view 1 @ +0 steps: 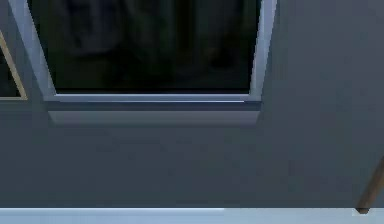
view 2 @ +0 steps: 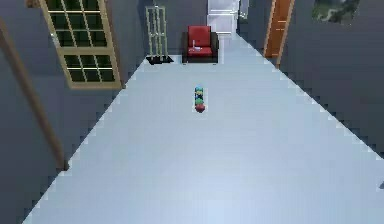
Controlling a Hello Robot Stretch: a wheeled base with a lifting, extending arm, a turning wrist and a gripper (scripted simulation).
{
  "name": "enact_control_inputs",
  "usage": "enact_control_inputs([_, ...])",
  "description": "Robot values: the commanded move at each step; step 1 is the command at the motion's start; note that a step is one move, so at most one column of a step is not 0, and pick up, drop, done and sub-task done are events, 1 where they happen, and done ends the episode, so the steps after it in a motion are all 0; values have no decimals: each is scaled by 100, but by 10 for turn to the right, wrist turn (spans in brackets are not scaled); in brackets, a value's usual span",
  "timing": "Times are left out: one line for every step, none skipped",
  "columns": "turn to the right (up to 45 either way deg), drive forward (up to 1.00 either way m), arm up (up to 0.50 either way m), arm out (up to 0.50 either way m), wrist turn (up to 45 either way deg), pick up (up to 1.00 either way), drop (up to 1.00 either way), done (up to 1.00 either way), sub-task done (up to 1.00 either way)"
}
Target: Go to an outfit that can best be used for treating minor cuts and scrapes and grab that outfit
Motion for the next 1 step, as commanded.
enact_control_inputs([450, 0, 0, 0, 0, 0, 0, 0, 0])
